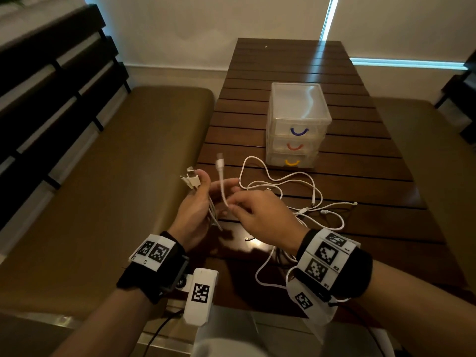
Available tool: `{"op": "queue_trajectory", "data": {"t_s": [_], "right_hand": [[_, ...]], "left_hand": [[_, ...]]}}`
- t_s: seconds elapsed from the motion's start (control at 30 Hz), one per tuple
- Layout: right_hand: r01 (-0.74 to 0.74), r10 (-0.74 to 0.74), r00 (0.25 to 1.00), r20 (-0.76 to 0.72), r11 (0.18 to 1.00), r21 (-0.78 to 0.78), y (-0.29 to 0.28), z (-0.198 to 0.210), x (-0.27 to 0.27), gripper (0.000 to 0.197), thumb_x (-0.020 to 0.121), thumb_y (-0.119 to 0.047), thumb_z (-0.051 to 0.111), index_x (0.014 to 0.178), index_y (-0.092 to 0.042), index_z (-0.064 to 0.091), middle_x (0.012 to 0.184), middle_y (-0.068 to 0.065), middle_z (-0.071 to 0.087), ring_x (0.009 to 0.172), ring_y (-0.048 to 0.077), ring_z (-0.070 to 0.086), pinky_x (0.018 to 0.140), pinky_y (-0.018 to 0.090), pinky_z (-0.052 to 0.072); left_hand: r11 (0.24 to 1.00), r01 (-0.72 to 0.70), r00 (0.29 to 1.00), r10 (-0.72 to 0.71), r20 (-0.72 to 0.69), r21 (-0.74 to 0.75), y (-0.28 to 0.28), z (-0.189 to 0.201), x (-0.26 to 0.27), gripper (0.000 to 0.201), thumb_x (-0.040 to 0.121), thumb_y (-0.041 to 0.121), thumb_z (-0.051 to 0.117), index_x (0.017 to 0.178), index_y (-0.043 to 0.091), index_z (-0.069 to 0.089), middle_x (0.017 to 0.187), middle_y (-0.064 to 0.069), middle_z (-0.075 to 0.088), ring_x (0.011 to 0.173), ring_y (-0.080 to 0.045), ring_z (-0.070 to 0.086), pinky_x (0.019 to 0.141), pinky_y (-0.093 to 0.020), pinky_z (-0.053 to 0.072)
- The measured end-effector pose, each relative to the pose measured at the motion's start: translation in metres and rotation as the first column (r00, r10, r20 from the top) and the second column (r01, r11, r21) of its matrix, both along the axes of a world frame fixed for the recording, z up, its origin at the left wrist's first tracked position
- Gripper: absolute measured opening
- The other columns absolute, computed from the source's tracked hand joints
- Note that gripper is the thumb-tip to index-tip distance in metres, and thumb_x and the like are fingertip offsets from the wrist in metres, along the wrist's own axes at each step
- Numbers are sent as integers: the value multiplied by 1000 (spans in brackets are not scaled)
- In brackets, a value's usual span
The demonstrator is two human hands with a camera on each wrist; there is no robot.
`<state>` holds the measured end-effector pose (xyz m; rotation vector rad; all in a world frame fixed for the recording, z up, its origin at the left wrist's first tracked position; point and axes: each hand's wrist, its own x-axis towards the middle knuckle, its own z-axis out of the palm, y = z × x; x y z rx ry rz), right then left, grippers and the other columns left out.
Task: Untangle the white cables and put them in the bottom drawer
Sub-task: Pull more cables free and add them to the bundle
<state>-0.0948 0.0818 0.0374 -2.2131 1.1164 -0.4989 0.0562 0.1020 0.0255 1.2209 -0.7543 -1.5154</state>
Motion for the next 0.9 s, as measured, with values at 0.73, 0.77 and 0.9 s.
{"op": "queue_trajectory", "data": {"t_s": [0.73, 0.77, 0.9], "right_hand": [[7, 9, 997, -76, 978, 206, -34, 0, -46, 43, 98, -47, 50, 80, -12, 69, 61, 0, 54, 48, 8, 45, 50, 22, 36], [31, -28, 1000, -12, 925, 379, -38, 0, -55, 40, 97, -43, 54, 81, -10, 69, 57, 3, 49, 43, 11, 41, 45, 25, 35], [148, -222, 972, 77, 832, 534, -46, 4, -71, 36, 95, -39, 58, 82, -8, 70, 53, 1, 42, 38, 11, 33, 38, 22, 30]], "left_hand": [[894, -418, 880, 355, -314, -162, -16, 24, 46, 51, 101, 52, 33, 64, 20, 47, 43, 8, 29, 38, -8, 37, 66, -28, 54], [879, -438, 876, 371, -308, -188, -16, 27, 52, 52, 101, 52, 32, 64, 19, 47, 42, 9, 28, 36, -7, 29, 58, -24, 50], [890, -333, 918, 381, 107, -311, -13, 30, 45, 51, 99, 52, 34, 74, 17, 61, 52, 5, 49, 38, -6, 33, 42, -20, 38]]}}
